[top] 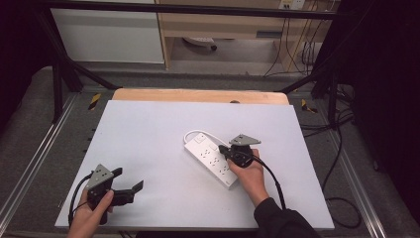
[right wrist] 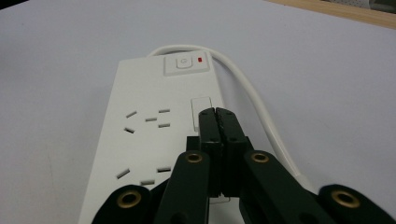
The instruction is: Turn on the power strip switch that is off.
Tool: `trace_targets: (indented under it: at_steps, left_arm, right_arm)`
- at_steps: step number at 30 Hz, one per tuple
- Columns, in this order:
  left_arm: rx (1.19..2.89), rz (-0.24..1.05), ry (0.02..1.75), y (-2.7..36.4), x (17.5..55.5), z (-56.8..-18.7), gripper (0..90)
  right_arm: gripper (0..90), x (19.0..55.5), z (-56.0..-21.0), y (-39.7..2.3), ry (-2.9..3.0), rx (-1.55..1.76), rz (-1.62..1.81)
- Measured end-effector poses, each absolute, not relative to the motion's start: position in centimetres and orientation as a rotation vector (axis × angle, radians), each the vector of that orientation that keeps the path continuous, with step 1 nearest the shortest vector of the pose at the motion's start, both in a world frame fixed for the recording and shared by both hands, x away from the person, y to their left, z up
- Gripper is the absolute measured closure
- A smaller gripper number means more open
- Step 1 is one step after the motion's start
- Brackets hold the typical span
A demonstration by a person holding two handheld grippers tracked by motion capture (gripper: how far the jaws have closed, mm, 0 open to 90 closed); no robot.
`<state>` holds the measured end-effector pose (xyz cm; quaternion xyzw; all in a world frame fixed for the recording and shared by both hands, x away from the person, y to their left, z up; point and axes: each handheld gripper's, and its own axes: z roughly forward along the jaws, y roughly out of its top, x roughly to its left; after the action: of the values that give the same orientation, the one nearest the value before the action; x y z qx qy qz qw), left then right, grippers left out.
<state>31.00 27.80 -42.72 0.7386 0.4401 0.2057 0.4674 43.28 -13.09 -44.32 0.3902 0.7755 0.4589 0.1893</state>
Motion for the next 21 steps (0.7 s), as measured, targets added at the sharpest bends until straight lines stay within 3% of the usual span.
trace_targets:
  at_steps: [21]
  left_arm:
    - [1.813, 0.506, 1.079, 27.82, 31.01, -42.72, 6.6]
  right_arm:
    - [90.0, 43.26, -44.72, -12.79, 2.194, 1.092, 1.279]
